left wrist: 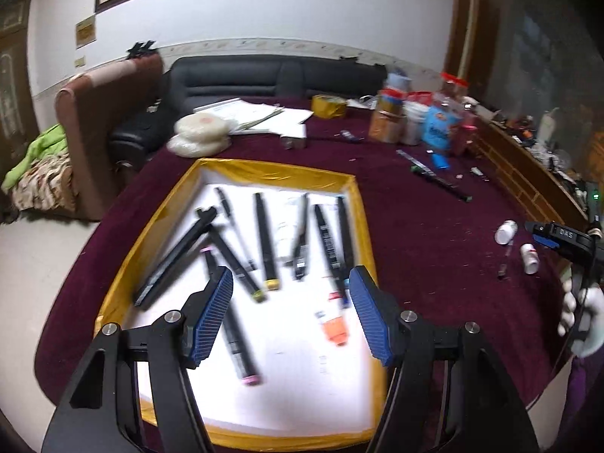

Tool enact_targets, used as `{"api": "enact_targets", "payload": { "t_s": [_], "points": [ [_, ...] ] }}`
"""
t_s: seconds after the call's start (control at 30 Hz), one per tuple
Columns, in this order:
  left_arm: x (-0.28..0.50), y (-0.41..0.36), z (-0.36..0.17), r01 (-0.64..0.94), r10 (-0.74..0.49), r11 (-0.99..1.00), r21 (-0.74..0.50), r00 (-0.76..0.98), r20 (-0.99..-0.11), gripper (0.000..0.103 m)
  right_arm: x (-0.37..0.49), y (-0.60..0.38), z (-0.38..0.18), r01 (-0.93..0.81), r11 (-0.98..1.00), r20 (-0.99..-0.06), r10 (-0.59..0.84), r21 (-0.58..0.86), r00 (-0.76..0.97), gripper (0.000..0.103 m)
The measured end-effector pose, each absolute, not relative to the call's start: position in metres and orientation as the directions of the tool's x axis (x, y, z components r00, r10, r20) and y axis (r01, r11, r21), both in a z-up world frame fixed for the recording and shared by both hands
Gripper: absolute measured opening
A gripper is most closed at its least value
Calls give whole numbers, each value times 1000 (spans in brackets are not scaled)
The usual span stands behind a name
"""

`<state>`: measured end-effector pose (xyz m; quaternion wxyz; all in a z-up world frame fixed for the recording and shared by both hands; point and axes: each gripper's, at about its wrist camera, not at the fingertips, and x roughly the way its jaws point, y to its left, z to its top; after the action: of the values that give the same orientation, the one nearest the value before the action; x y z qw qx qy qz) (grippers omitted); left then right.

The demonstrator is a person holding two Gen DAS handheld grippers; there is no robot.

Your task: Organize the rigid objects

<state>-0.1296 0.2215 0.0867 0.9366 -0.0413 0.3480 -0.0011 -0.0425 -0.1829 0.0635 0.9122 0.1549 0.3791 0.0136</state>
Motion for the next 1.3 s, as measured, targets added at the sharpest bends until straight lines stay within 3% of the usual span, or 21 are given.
{"api": "enact_targets", "payload": {
  "t_s": [0.17,0.43,0.63,0.77,1.07,1.17,1.3],
  "points": [
    [-129,193,89,66,-109,994,-90,756,-645,63,-39,-238,63,225,929,-706,51,293,707,49],
    [-132,169,92,114,-134,991,-74,746,-653,63,-8,-235,49,201,928,-736,104,313,669,49],
    [-135,164,92,123,-146,989,-81,740,-657,63,30,-232,32,239,933,-780,66,269,622,49],
    [-132,163,89,129,-153,988,-85,732,-664,63,47,-204,23,137,962,-817,119,235,564,49],
    [-124,152,78,177,-222,975,-137,684,-695,63,12,-108,22,-331,863,-761,497,383,416,49],
    [-123,148,75,196,-249,968,-158,668,-701,64,5,-110,32,-317,874,-752,481,369,451,49],
    [-122,140,70,223,-278,959,-172,651,-707,65,11,-143,42,-169,941,-755,338,295,562,49]
  ]
}}
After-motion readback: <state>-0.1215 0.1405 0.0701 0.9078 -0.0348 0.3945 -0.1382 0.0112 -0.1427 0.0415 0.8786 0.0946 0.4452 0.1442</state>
